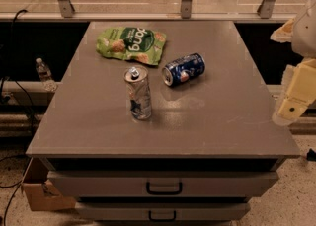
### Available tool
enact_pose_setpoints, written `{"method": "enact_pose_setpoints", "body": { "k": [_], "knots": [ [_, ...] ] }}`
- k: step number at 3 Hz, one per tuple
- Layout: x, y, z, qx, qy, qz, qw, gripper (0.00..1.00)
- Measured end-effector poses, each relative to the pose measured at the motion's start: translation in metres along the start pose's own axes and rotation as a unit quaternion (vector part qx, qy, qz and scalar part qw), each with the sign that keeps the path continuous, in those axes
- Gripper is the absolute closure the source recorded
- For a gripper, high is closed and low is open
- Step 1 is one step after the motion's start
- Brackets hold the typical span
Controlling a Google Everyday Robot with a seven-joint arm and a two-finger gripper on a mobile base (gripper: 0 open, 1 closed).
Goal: Pick redbull can
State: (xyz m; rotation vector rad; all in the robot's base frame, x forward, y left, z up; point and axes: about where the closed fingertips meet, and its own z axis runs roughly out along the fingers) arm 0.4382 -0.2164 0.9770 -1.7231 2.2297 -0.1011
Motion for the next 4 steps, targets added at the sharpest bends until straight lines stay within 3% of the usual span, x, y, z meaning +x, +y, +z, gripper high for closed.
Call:
{"method": "enact_pose_setpoints", "body": {
  "k": [1, 2, 3, 4],
  "knots": [
    [0.0, 0.0, 0.0, 0.0, 0.0, 0.0, 1.0, 0.0],
    [-0.02, -0.004, 0.015, -0.006, -0.043, -0.021, 0.9989, 0.0],
    [-0.053, -0.009, 0.052, -0.028, -0.123, -0.049, 0.9908, 0.0],
    [-0.105, -0.011, 0.088, -0.068, -0.231, -0.081, 0.9672, 0.0]
  ]
}}
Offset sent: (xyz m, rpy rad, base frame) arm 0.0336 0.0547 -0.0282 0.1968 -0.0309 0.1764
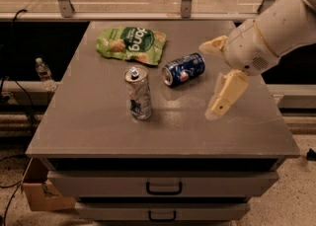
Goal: Pick redbull can
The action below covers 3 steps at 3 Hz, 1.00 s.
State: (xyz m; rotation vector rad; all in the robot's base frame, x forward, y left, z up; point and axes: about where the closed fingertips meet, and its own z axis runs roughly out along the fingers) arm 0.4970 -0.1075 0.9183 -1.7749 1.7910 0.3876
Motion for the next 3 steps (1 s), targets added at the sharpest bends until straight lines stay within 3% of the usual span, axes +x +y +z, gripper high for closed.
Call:
{"method": "enact_pose_setpoints", "body": {
  "k": [1, 3],
  "knots": [
    [-0.028, -0.0073, 0.0357, -0.034, -0.079, -0.029, 0.9958, 0.0],
    [-0.031, -0.0072, 0.0423, -0.041, -0.093, -0.032, 0.9943, 0.0]
  ]
}}
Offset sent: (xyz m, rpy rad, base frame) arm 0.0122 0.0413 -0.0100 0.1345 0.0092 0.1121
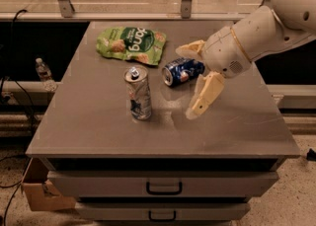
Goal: Pick redbull can
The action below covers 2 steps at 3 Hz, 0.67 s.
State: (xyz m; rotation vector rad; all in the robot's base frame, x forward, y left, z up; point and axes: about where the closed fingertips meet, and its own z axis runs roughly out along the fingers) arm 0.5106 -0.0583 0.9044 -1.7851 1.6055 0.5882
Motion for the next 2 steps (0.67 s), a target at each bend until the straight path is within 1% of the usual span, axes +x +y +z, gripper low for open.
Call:
{"method": "enact_pose_setpoints", "body": {
  "k": [1, 2],
  "knots": [
    [-0.005, 0.0, 0.02, -0.015, -0.032, -0.006, 0.9994, 0.0],
    [-0.02, 0.0, 0.039, -0.039, -0.082, -0.025, 0.9956, 0.0]
  ]
}}
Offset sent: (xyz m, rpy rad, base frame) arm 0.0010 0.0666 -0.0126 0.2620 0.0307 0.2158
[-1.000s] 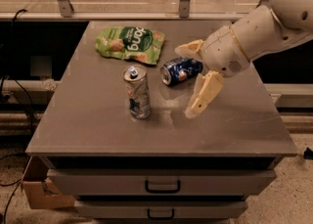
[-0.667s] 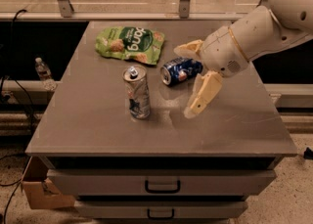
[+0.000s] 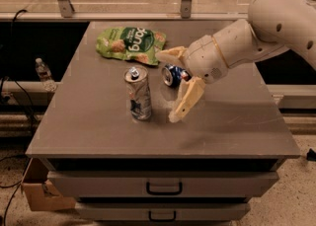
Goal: Pick redbull can
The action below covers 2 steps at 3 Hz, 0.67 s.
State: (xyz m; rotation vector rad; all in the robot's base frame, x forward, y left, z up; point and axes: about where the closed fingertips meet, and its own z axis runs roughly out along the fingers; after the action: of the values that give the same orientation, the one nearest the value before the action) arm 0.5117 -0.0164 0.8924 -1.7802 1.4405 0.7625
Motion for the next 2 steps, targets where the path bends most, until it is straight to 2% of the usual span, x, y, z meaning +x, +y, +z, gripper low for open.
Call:
{"method": "enact_pose_setpoints", "body": {
  "k": [2],
  "knots": [
    [-0.017, -0.005, 0.026, -0.04, -0.057, -0.025, 0.9973, 0.0]
  ]
}}
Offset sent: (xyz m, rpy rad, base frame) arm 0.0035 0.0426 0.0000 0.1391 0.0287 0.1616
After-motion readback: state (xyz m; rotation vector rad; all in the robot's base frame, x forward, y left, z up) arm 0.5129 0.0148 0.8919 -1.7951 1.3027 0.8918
